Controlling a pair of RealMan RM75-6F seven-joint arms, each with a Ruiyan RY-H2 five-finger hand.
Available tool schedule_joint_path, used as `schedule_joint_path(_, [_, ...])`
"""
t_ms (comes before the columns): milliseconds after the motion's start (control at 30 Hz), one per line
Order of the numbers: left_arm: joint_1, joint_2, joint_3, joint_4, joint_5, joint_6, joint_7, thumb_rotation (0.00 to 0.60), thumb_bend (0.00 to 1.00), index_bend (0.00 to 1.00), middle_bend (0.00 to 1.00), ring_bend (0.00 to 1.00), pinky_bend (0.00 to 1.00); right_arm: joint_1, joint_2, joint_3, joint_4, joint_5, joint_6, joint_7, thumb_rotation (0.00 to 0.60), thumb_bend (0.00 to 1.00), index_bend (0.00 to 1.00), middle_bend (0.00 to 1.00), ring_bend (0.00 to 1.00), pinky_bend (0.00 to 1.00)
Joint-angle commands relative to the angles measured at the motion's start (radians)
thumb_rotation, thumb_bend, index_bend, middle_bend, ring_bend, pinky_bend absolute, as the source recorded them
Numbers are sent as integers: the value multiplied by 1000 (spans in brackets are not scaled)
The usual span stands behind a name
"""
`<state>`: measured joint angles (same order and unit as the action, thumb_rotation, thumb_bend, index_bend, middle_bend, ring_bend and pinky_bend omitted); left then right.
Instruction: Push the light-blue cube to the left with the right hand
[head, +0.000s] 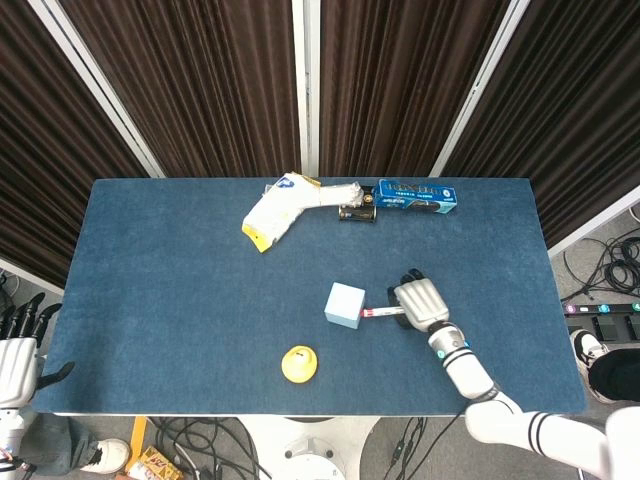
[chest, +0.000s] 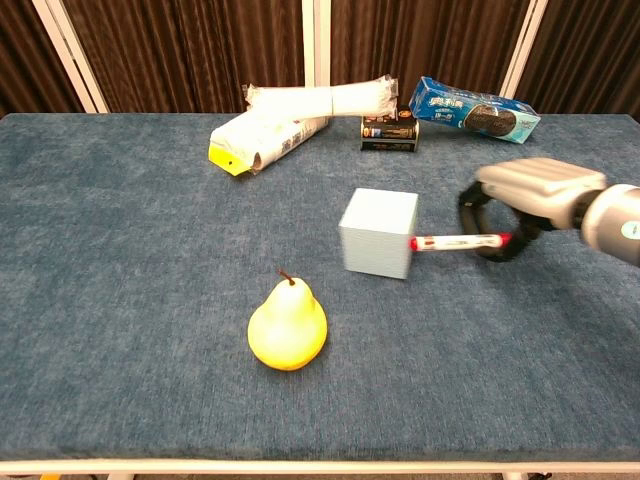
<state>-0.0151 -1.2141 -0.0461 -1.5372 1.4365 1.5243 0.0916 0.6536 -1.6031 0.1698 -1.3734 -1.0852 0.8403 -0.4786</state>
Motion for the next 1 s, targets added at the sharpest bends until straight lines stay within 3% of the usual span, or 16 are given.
schedule_joint_path(33, [1,0,0,1,0,1,-1,600,63,219,155,123,95,49,-47,25,-15,70,2,-72,600,525,726,649,244,150])
schedule_joint_path(200, [-1,1,-1,1,5,2,-2,600,63,219,155,123,95,77,-56,23,-39,131,17,-131,600,526,726,649,244,149])
schedule_joint_path(600, [-4,-2,-1,4,15,4,-6,600,63,219,155,123,95,63,31,-19,-95,201,67,-162,600,526,726,649,244,149])
schedule_joint_path(1000, [3,1,0,9,11,9,-12,600,63,219,155,123,95,171,-89,34,-12,315,61,-224,600,525,731,651,248,129])
